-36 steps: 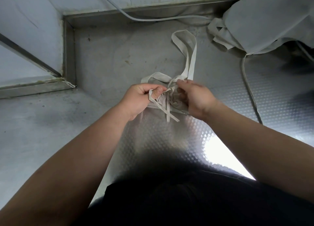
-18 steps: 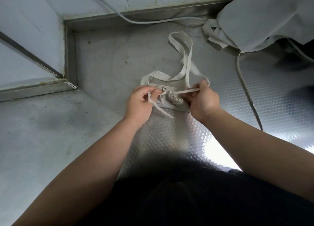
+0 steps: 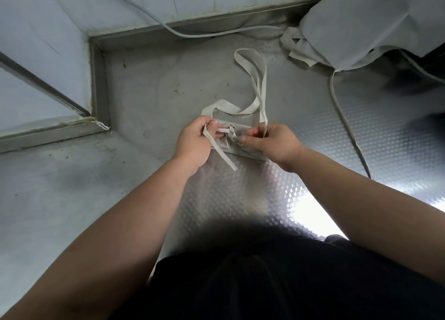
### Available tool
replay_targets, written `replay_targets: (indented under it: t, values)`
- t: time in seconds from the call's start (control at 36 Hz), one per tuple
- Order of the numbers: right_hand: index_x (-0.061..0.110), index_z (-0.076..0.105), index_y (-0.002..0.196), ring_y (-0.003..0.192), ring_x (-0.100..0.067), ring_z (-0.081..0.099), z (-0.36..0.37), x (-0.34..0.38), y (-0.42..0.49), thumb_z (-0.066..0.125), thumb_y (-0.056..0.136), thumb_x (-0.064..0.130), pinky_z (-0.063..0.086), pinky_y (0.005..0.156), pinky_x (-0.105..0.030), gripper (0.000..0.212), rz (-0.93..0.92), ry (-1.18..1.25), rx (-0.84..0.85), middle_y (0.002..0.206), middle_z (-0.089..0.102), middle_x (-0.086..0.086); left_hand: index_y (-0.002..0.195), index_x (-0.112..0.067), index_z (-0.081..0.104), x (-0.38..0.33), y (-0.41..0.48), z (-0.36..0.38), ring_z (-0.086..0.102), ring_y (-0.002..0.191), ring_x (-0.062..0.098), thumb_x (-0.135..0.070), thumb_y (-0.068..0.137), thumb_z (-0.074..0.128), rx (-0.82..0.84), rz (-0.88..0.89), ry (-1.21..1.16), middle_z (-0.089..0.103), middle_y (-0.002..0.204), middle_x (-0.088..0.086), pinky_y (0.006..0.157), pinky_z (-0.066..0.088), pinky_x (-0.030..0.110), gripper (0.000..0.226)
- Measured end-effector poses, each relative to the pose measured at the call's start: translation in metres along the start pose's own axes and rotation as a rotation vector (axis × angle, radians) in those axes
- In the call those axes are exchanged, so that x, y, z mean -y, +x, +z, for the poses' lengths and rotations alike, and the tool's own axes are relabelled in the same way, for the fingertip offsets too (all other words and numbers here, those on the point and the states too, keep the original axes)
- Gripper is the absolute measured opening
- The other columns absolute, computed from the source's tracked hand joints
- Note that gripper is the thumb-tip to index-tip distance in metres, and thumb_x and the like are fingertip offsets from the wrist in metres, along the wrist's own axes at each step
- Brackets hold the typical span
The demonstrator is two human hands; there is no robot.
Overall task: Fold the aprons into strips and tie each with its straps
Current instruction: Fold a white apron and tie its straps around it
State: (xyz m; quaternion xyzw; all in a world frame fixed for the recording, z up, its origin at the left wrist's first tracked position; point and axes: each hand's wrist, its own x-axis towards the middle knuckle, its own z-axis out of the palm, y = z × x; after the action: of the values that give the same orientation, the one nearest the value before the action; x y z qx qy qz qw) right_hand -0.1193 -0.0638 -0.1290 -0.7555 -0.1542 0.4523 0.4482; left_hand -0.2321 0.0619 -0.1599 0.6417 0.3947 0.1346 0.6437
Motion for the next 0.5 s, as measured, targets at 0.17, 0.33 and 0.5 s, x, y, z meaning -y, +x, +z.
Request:
replay_targets:
  t: [0.17,0.33,0.5]
  values:
    - [0.009,0.060,0.071,0.060,-0.011,0.046,0.000,0.014,0.005,0.071,0.080,0.032,0.035,0.051,-0.022,0.027,0.076,-0.546,0.093,0.069,0.052,-0.001,0.078,-0.017,0.055,0.000,0.001,0.001,0.067,0.069,0.002,-0.014,0.100,0.044,-0.019,-0.018,-0.001,0.066,0.083,0.000,0.067,0.053,0.016,0.025]
    - [0.005,0.053,0.064,0.050,-0.017,0.044,-0.006,0.015,0.006,0.060,0.091,0.025,0.035,0.050,-0.026,0.034,0.152,-0.324,0.168,0.059,0.050,-0.010,0.077,-0.019,0.055,0.001,0.001,0.001,0.069,0.082,0.008,-0.016,0.100,0.044,0.023,-0.027,0.080,0.068,0.088,0.001,0.076,0.053,0.022,0.026]
    - [0.011,0.063,0.093,0.083,-0.020,0.057,-0.006,0.001,-0.003,0.066,0.086,0.039,0.039,0.062,-0.024,0.028,-0.029,-0.725,0.156,0.089,0.062,-0.003,0.087,-0.014,0.057,-0.004,-0.003,-0.001,0.054,0.071,0.010,-0.018,0.099,0.047,0.105,0.194,0.538,0.060,0.079,-0.001,0.063,0.039,0.013,0.017]
